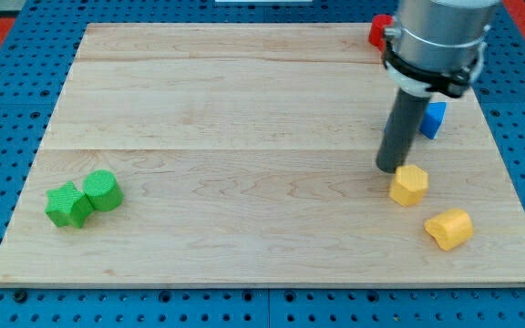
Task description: Push the green blocks towards the center of the board
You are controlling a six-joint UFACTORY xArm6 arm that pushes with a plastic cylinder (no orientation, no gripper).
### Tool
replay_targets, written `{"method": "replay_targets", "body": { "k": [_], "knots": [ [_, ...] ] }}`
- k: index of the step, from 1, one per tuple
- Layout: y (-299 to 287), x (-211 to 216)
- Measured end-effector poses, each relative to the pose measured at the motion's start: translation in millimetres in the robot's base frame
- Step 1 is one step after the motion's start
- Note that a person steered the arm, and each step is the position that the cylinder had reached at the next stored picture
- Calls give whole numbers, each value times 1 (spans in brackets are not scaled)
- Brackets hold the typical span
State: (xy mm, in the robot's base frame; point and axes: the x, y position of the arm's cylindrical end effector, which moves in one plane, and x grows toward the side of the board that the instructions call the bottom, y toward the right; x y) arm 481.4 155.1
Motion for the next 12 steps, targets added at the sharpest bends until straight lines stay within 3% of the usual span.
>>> {"method": "replay_targets", "body": {
  "k": [1,4,5,7,9,10,12],
  "knots": [
    [2,28],
    [-13,28],
    [-74,5],
    [-292,-38],
    [-428,-4],
    [-454,1],
    [-436,65]
  ]
}}
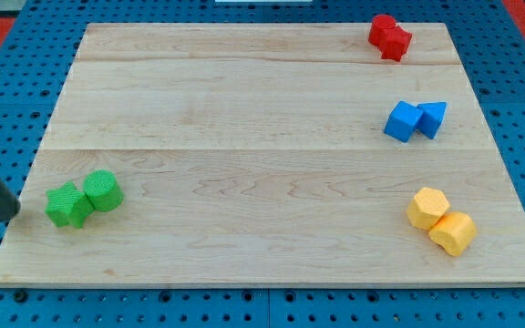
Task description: Push the green blocks towards the center of the board
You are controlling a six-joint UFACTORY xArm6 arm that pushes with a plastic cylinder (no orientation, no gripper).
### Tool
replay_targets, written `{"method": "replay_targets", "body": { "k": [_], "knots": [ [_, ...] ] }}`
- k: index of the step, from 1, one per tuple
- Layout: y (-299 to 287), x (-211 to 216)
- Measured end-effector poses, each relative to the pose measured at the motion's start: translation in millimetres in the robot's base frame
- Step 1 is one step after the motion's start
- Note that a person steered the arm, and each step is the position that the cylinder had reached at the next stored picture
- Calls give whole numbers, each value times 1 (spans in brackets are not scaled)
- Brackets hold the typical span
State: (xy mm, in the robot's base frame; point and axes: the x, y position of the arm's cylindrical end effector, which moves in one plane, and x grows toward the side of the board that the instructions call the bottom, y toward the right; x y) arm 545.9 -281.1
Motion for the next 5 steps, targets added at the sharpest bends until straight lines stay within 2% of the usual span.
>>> {"method": "replay_targets", "body": {
  "k": [1,3,5],
  "knots": [
    [52,-10],
    [72,-45],
    [163,-31]
  ]
}}
